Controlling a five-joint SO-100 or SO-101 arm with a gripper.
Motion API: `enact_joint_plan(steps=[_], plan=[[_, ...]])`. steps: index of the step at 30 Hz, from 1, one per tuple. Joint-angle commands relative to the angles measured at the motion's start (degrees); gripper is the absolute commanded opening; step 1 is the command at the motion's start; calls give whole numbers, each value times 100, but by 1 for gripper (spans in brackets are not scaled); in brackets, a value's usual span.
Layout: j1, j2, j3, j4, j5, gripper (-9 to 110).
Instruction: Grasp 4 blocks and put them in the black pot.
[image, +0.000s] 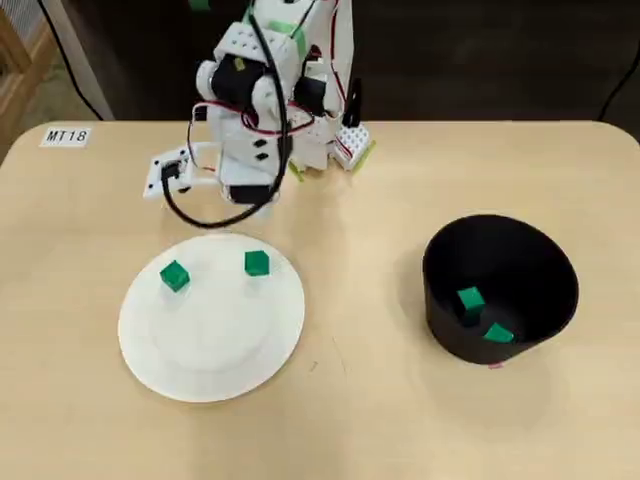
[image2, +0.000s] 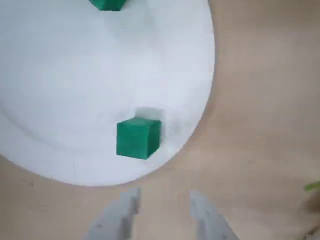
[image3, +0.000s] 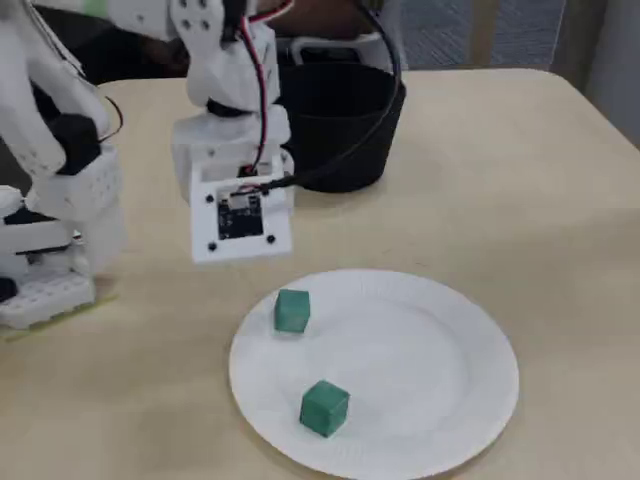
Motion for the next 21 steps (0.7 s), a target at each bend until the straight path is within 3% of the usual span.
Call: enact_joint_plan(steps=[1,6,14,21], plan=[[44,290,167,-211,35,22],[-44,-272,158,-413,35,26],[70,-1151,-158,-765,105,22],[-18,-1529,-387,-1107,633,3]])
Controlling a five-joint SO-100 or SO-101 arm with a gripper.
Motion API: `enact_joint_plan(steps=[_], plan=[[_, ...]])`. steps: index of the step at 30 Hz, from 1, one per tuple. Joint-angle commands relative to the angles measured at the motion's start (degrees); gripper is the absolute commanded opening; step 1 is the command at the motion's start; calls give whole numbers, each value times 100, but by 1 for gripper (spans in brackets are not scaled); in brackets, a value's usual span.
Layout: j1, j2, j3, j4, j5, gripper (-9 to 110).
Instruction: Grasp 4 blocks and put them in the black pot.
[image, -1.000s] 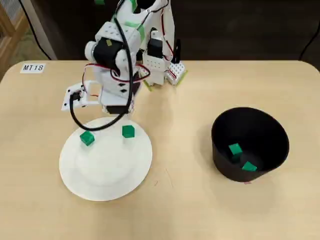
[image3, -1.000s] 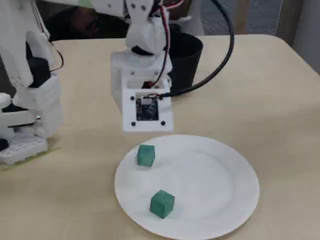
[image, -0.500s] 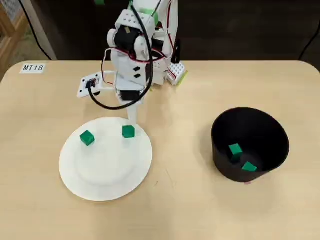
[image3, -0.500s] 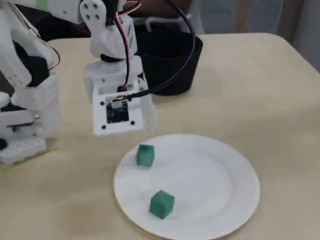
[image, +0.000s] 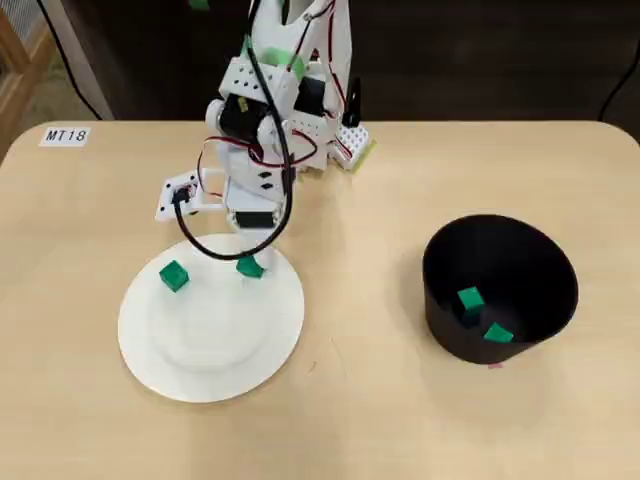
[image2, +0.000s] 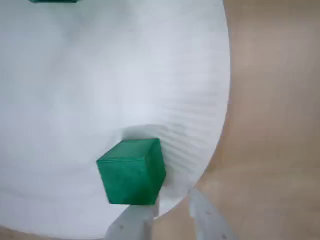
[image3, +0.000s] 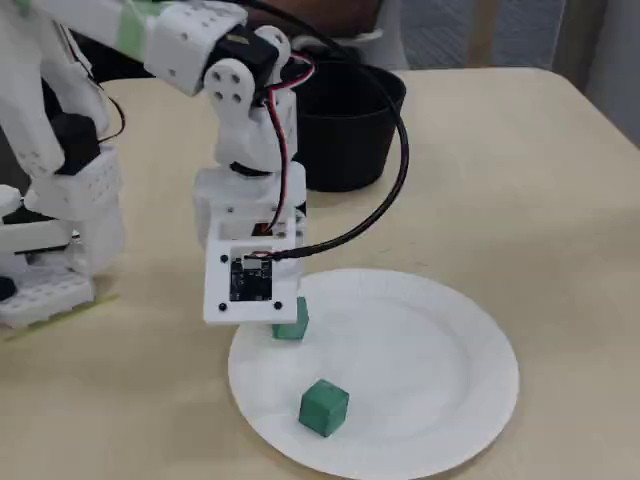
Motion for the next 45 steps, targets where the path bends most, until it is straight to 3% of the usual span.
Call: enact_joint_plan(steps=[1,3,6,9,29,45], plan=[[-79,-44,-439,-53,246,0],[-132,-79,-633,-44,378,0],[-167,-79,-809,0,387,16],[-167,-70,-879,18,422,23],[44,-958,-1090,-272,1441,20],[387,-782,-1239,-105,1600,26]])
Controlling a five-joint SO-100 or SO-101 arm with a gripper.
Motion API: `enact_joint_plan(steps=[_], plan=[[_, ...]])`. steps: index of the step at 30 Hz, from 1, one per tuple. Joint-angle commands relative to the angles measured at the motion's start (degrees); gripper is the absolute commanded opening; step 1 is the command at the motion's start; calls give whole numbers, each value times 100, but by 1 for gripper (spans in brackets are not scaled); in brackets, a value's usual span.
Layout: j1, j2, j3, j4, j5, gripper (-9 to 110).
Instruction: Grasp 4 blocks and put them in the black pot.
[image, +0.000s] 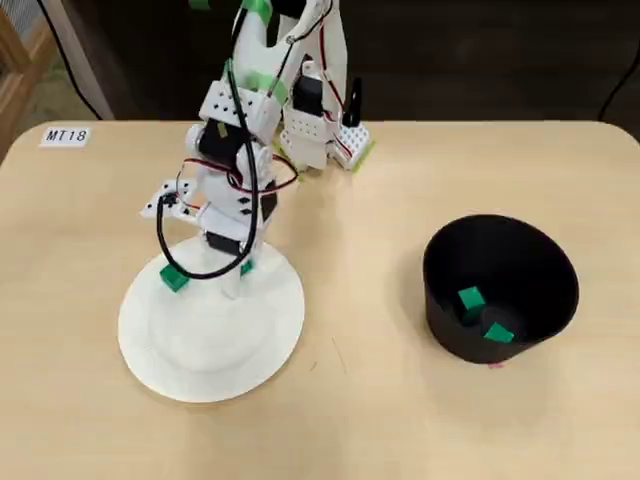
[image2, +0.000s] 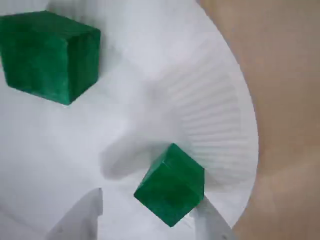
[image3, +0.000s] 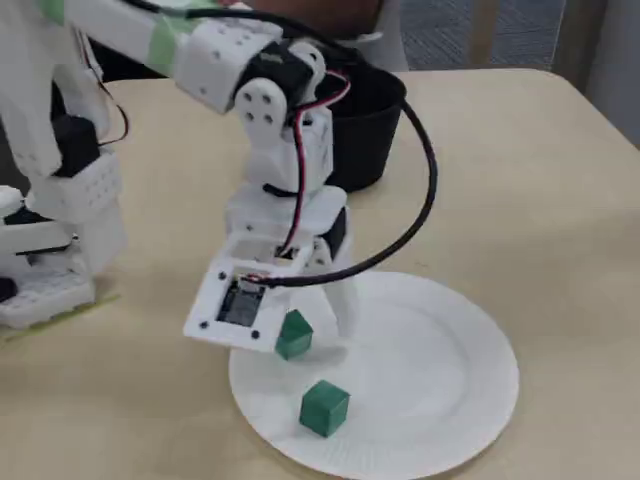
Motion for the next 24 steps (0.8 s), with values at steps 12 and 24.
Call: enact_joint_plan(steps=[12,24], plan=[[264,-141,-589,299,62,3],[-211,0,-1151,299,-9,-2]])
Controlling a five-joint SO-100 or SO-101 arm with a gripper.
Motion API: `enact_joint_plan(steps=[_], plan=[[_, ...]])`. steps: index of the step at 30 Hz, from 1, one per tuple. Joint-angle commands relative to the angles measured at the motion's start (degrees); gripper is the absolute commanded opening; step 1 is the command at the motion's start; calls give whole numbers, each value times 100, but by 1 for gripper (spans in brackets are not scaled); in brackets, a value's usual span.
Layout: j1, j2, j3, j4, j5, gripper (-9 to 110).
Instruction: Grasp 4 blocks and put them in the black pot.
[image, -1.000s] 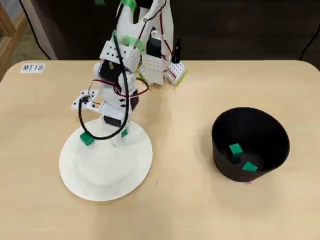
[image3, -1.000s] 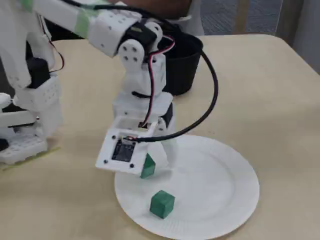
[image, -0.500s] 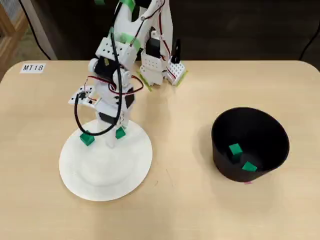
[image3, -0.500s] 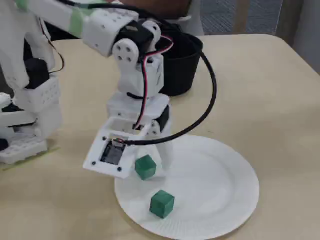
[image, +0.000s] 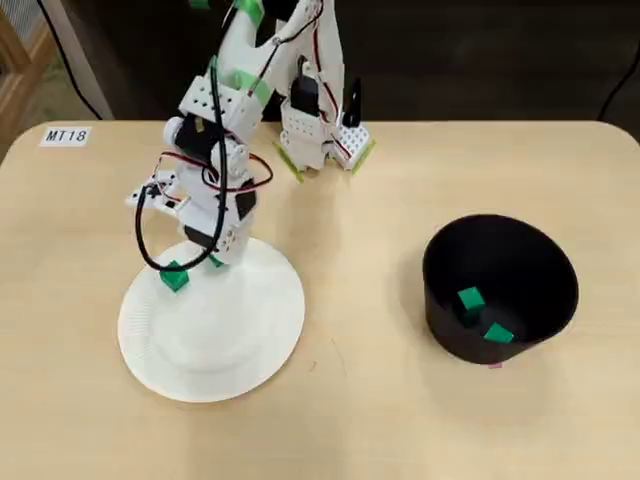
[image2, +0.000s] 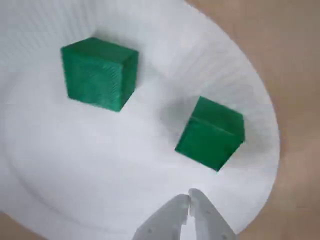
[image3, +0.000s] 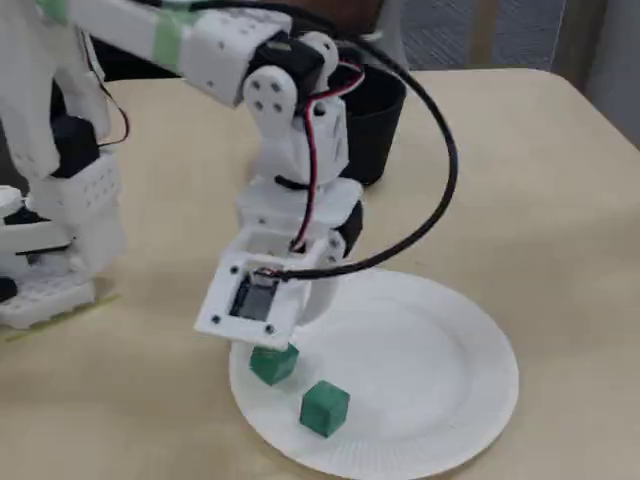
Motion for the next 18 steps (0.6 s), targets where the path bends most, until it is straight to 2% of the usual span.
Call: enact_joint_plan(steps=[1,10,11,13,15,18], plan=[[-343,272,-492,44,-26,-2],[-1415,483,-1274,290,-79,-2],[-1327,448,-1248,466,-53,2],[-1037,466,-1011,580,-308,21],[-615,483,-923,694,-316,26],[-35,545,-976,791,-220,27]])
